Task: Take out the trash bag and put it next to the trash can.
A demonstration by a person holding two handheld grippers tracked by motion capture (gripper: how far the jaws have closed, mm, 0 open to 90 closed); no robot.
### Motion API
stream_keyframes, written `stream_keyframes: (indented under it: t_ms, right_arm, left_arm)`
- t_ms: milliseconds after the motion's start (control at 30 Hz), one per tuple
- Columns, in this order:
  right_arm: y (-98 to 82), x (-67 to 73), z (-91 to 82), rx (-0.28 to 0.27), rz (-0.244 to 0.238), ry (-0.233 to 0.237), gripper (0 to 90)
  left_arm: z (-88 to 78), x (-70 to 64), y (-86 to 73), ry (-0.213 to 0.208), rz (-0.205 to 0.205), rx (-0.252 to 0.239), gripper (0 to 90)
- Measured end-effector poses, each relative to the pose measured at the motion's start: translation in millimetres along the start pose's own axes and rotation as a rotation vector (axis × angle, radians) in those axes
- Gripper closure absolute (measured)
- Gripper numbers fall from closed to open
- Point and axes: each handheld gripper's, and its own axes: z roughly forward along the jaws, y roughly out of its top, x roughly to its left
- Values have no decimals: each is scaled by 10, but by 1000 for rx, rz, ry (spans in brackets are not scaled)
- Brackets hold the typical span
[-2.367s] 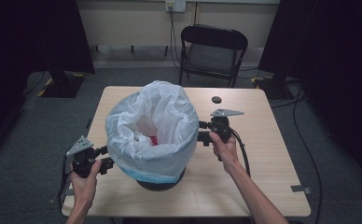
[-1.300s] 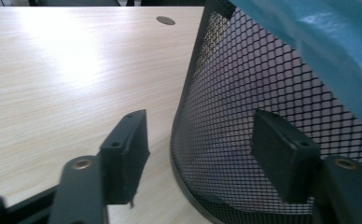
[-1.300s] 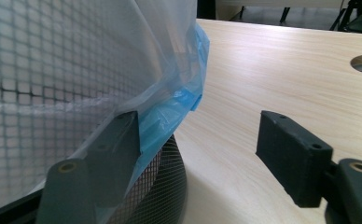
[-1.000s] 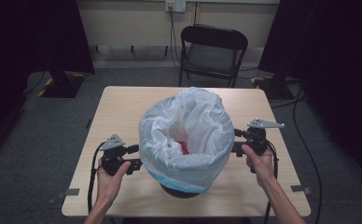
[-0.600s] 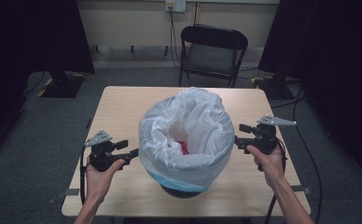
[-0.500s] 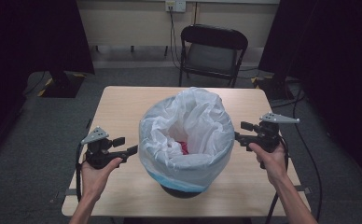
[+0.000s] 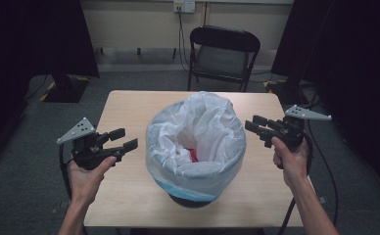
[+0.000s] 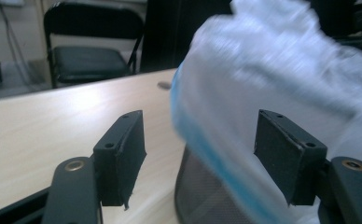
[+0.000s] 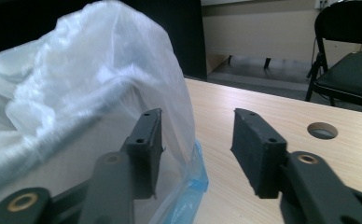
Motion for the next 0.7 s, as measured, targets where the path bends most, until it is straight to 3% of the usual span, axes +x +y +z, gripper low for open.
stream_keyframes:
  t_ms: [67, 167, 200, 233, 267, 300, 433, 500, 533, 600, 700]
  right_arm:
    - [88, 19, -42, -2, 4, -2, 432]
    - [236, 111, -133, -35, 16, 58, 343]
    - [236, 111, -133, -35, 16, 58, 343]
    - [292, 205, -166, -44, -4, 96, 329]
    - [292, 205, -166, -44, -4, 96, 329]
    - [344, 319, -177, -37, -30, 115, 307]
    - [392, 482, -141, -7, -75, 123, 294]
    - [387, 563, -76, 37, -107, 106, 288]
    - [373, 586, -40, 59, -118, 104, 287]
    - [344, 607, 24, 84, -139, 94, 283]
    - [328, 589, 82, 97, -156, 89, 299]
  left_arm:
    - [4, -57, 82, -8, 18, -8, 336]
    - [-14, -163, 189, -41, 47, -51, 344]
    - [-10, -207, 219, -55, 51, -61, 344]
    - [1, -253, 248, -68, 66, -59, 333]
    - [24, -302, 276, -85, 70, -56, 333]
    - [92, -400, 329, -103, 86, -45, 303]
    - [252, -524, 377, -112, 98, -2, 224]
    - [379, -561, 374, -105, 103, 34, 188]
    - [432, -572, 364, -80, 116, 44, 180]
    - [499, -579, 349, -47, 126, 39, 180]
    - [528, -557, 360, -44, 141, 35, 230]
